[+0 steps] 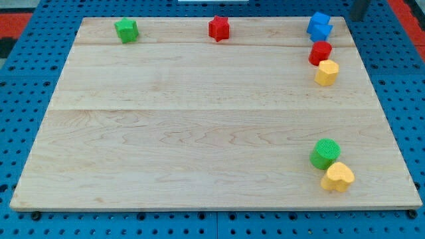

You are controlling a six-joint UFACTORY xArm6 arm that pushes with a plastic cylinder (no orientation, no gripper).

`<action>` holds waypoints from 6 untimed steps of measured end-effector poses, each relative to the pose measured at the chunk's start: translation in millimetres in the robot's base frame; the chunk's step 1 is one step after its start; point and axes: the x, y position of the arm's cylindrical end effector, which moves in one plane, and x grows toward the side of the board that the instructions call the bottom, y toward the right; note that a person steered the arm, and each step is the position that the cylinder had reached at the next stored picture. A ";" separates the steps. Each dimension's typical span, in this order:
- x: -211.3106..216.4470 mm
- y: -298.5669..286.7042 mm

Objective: Move the blue cube to the bottom right of the red star

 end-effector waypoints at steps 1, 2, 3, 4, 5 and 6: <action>7.6 -64.8; 60.6 -87.3; 110.2 -106.8; 134.5 -164.2; 140.0 -211.9; 196.9 -223.2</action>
